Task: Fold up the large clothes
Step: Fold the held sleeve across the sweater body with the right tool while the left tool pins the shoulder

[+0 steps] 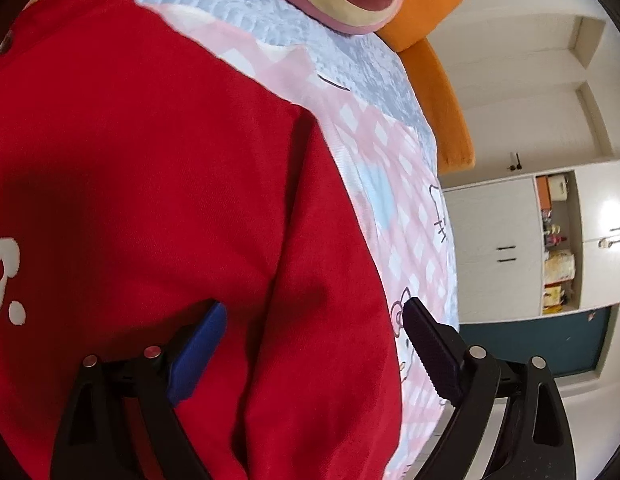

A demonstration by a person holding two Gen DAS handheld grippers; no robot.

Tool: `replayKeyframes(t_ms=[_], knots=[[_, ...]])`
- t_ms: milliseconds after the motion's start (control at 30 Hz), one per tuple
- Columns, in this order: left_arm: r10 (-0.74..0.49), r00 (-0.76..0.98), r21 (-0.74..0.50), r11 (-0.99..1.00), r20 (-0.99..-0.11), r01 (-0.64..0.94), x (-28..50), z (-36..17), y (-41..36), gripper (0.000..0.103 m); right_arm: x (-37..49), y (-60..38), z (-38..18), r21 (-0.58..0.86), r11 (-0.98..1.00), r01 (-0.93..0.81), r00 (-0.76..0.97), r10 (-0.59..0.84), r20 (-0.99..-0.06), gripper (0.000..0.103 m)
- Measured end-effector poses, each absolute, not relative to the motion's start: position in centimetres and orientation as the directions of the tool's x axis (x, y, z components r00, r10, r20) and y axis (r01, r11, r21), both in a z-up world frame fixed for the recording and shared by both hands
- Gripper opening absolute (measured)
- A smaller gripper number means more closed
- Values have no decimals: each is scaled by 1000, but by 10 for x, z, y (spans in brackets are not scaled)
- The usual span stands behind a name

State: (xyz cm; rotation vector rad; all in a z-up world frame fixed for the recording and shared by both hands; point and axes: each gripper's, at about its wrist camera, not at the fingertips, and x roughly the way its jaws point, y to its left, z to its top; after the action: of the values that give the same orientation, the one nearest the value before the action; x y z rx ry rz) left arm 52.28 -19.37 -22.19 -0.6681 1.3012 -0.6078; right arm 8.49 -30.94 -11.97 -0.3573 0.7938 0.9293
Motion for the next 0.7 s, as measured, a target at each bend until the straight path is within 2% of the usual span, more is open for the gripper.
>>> replayKeyframes(t_ms=[133,300,367,400,433,467,500,533,567,700], knots=[[-699,164,-700,712,-697,56,524,-216,-203,91,64,-279,-152,65,507,-859,285,580,-763,75],[-660,157,-660,749,-734,62,529,-216,-212,91,61,-248,-180,-50,481,-875,308,476,-824,74],[-652,158,-651,756,-741,66,526,-217,-212,91,63,-241,-193,-62,478,-876,292,426,-856,53],[-652,159,-652,756,-741,63,525,-217,-211,91,67,-242,-201,-12,486,-874,245,421,-873,44],[-653,163,-654,755,-740,53,525,-216,-211,85,70,-245,-203,22,501,-865,230,436,-870,43],[-654,164,-657,753,-738,45,526,-217,-210,68,72,-248,-204,38,505,-862,220,440,-871,40],[-661,163,-666,745,-733,26,527,-218,-206,56,74,-251,-200,57,509,-859,210,451,-867,36],[-672,164,-680,733,-722,4,528,-220,-202,28,76,-255,-195,74,521,-850,209,464,-861,33],[-675,171,-686,727,-718,-12,529,-220,-196,12,78,-259,-189,95,530,-843,205,480,-853,28],[-676,234,-694,720,-699,9,529,-203,-182,9,80,-274,-167,189,527,-828,170,559,-812,25]])
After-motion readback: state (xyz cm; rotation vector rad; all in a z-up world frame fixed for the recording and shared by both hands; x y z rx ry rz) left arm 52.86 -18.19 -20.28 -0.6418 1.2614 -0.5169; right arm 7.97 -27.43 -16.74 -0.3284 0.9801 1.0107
